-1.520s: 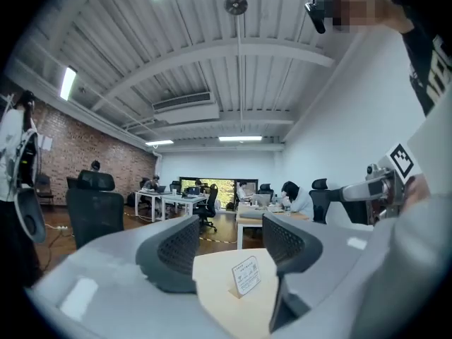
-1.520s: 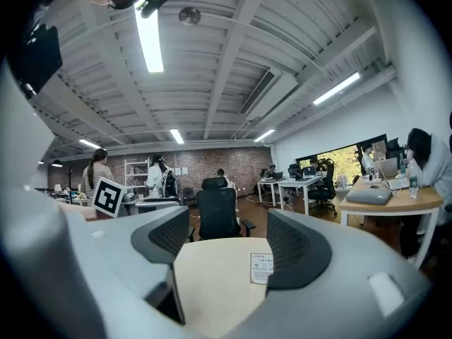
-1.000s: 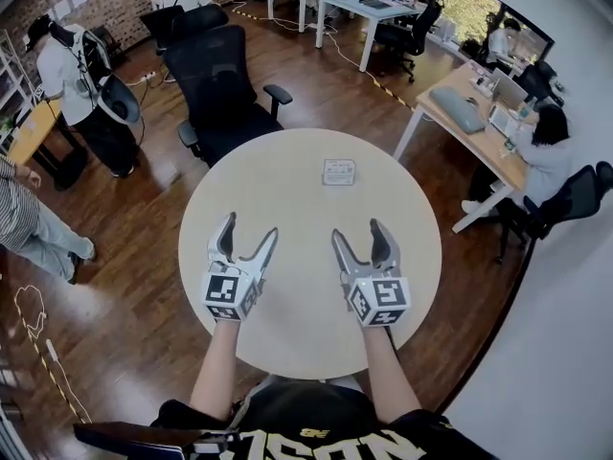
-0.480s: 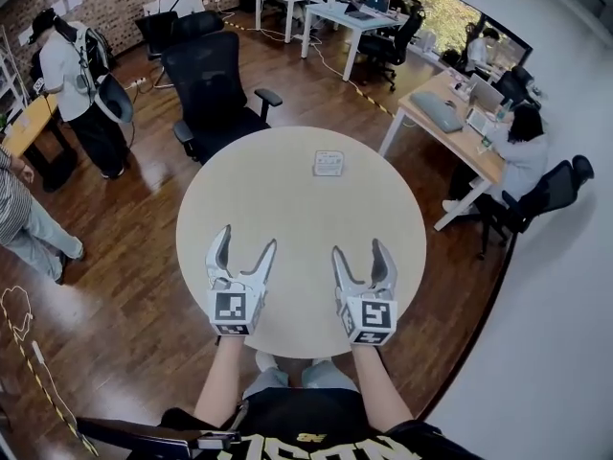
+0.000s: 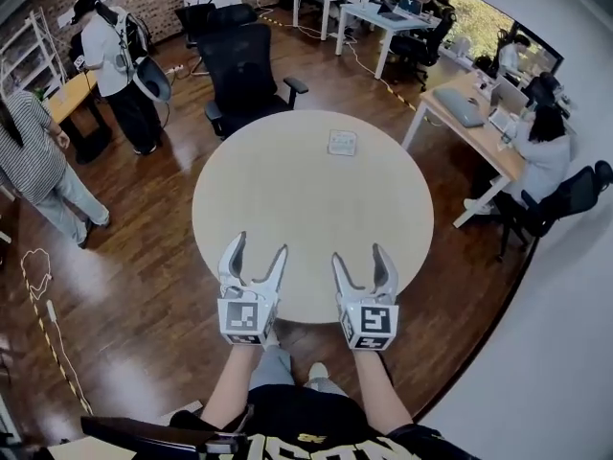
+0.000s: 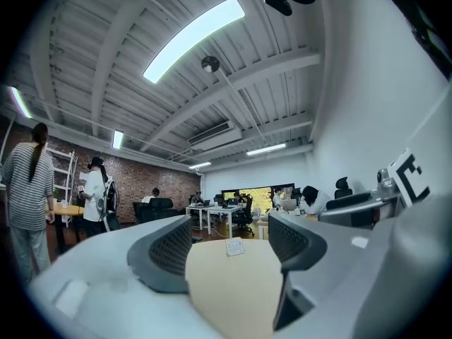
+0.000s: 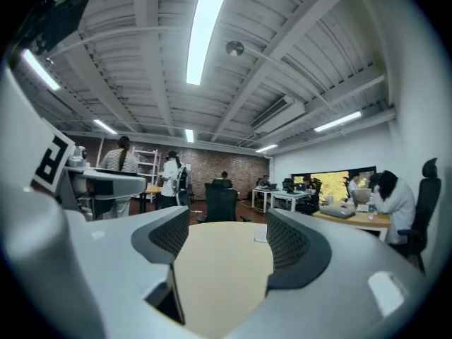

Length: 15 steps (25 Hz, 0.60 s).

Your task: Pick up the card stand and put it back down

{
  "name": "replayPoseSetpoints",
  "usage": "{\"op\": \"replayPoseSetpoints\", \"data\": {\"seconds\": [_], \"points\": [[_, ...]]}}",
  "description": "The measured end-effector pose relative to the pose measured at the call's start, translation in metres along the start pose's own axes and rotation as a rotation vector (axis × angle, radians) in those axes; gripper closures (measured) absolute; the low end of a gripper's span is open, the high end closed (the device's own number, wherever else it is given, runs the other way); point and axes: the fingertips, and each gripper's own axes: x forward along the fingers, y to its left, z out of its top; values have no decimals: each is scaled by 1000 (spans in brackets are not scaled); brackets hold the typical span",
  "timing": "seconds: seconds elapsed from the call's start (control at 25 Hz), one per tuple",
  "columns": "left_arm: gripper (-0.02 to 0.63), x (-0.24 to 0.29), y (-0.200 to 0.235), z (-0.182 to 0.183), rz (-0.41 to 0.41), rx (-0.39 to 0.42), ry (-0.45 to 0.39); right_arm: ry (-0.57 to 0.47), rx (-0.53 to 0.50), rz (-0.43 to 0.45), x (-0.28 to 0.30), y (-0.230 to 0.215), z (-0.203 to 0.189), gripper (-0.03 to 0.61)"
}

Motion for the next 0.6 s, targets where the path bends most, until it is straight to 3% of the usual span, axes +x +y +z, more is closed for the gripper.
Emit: {"op": "replayPoseSetpoints", "data": {"seconds": [0.12,0.32,0.6], "points": [[273,-24,-19,-7,10,-36,54,25,71,-62,-33,-16,-9,251],[272,-28,-8,20,5,-3,4,-35,26,-108,-53,-27,19,252],[272,-39,-5,32,0,20,-37,0,-34,-89,-56,-3,36,249]]}}
